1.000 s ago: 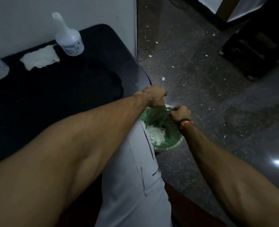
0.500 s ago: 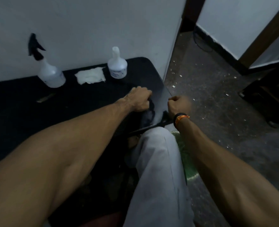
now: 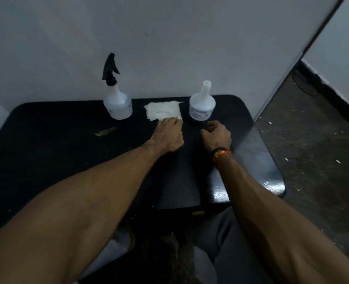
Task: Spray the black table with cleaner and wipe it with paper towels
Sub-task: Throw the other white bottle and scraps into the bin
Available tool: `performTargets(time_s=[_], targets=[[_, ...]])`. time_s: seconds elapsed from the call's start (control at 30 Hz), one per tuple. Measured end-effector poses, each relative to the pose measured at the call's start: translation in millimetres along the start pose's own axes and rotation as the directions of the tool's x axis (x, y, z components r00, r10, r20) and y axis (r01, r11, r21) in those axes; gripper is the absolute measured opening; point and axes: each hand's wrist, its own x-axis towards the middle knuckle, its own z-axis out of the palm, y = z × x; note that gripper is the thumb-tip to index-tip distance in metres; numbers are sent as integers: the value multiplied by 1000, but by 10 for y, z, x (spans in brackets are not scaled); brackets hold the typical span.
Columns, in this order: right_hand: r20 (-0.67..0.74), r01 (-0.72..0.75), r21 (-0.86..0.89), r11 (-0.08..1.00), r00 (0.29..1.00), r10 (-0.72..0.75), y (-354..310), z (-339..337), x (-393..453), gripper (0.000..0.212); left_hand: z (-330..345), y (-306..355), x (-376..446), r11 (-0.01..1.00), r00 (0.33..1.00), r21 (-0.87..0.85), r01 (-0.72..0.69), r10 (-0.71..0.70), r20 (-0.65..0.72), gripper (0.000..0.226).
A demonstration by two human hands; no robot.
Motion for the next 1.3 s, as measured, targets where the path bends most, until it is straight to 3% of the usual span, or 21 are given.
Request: performTargets(time_s=[0.17,0.3,0.4,0.53,0.7,0.83,1.07,1.3], targets=[[-188,63,3,998,980,-62,-111,123,345,76,31,-176,256,1000,1000,-20,-10,10,-23,34],[-202,94,20,995,975,-88,-130,212,603,106,42,-273,492,1000,999,-18,-16,16,-34,38],[-166,139,16,990,977,-135,-154,308,728,115,57,-306,610,999,999,-1,-33,33,-31,44],[-138,148,28,989,980,-143,-171,425,814,109,122,-325,654,999,999,0,-38,38,-25,43],[-234,173,27,985,959,-161,-224,452,751,89,194,-269,570,998,998,-16,-53,53,-17,33],[-227,165,-4,986,960,-162,-191,369,606,86,206,-145,482,998,998,-13,-66,66,11,37],[-185,47,63,997,982,-35,187,-212,323,92,65,277,200,995,990,-4,-104,104,97,49],[-258,-22,51,998,966,34,813,-1096,-264,87,46,1118,-80,974,952,44,-221,205,229,50]])
